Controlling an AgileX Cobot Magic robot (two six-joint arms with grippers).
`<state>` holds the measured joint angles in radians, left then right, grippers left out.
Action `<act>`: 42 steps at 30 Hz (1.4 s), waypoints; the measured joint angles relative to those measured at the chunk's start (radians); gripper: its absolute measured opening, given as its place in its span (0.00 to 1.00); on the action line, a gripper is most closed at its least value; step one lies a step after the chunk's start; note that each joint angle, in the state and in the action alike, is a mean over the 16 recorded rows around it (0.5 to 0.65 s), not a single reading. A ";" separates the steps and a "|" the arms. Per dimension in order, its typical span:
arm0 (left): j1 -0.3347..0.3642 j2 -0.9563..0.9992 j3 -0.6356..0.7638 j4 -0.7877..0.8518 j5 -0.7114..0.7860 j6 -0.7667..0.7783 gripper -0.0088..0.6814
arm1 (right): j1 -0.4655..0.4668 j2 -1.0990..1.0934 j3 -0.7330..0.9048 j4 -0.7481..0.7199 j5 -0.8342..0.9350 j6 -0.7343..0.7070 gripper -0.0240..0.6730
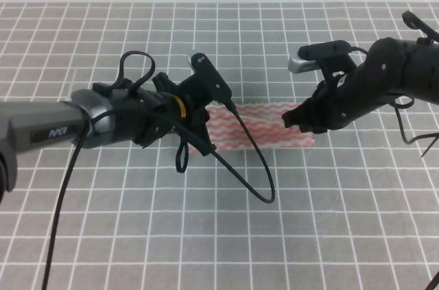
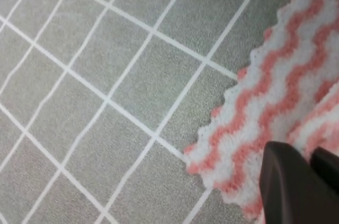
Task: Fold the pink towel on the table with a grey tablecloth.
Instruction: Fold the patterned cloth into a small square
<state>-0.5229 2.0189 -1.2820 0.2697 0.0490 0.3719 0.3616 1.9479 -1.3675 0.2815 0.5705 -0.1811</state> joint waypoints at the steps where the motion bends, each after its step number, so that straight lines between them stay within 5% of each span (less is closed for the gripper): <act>1: 0.001 -0.001 -0.001 0.000 -0.001 0.001 0.01 | 0.000 0.000 0.000 0.000 -0.001 0.000 0.01; 30: 0.011 0.031 -0.020 0.001 -0.014 0.011 0.01 | 0.000 0.008 0.000 0.002 -0.037 0.000 0.01; 36: 0.011 0.044 -0.021 0.001 -0.024 0.011 0.06 | 0.000 0.016 0.000 0.002 -0.047 0.000 0.01; 42: 0.014 0.053 -0.021 0.000 -0.040 0.010 0.22 | 0.000 0.023 0.000 0.002 -0.064 -0.001 0.02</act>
<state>-0.5090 2.0724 -1.3028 0.2700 0.0093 0.3817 0.3616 1.9709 -1.3673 0.2833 0.5069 -0.1819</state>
